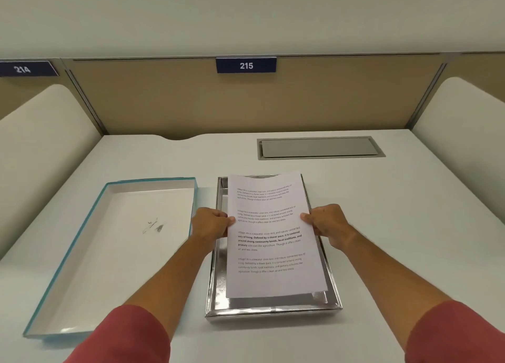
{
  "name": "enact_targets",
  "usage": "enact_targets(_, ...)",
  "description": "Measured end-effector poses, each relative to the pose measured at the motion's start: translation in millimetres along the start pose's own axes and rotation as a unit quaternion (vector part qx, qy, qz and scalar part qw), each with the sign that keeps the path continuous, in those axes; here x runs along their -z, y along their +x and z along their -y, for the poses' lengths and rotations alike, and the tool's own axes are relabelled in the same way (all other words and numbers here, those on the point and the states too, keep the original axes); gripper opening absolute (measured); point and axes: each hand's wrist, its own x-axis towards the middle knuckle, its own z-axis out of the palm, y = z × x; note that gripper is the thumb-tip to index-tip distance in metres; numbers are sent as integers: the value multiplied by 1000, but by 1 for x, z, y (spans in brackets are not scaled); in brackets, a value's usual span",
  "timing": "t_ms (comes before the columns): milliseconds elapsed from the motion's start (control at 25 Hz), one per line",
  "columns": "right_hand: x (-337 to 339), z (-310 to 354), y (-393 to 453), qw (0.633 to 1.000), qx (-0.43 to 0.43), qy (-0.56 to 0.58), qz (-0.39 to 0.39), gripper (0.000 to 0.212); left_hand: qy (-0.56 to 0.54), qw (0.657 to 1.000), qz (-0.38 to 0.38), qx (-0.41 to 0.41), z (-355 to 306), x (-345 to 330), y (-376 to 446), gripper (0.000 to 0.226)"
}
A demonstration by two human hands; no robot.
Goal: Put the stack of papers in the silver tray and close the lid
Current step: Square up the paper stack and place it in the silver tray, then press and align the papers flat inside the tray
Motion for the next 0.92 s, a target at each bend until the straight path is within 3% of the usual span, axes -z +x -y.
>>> enact_targets(120, -9, -5, 7, 1000, -13, -20, -16, 40, 30, 999, -15, 11, 4, -6, 4, 20)
enact_targets(360, -24, -8, 12, 991, -35, -121, -53, 30, 142, 990, -24, 16, 10, -17, 13, 19)
enact_targets(640, -33, -11, 16, 975, -9, -211, -72, 38, 260, 965, -29, -7, 12, -27, 17, 24)
enact_targets(920, -41, -14, 21, 948, 0, -309, -72, 25, 347, 937, -20, -21, 15, -37, 19, 22)
